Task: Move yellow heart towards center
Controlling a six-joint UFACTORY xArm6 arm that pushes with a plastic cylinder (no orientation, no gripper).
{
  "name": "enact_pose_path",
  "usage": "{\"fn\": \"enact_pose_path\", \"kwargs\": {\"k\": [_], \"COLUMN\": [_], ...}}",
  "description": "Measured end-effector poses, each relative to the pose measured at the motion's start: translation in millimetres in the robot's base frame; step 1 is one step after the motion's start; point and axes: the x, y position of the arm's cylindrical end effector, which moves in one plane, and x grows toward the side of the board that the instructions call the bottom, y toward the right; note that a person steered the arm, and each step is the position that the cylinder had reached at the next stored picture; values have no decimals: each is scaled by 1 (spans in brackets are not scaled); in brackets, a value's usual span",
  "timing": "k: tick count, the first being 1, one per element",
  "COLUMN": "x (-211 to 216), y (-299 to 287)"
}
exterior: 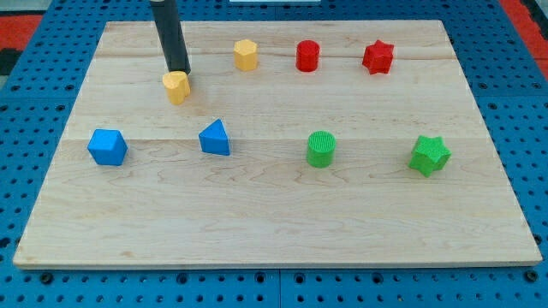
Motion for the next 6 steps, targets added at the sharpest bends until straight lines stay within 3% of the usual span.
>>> {"fn": "enact_pose_path", "kwargs": {"k": [3,4,6], "x": [23,33,33], "y": [-47,-36,61]}}
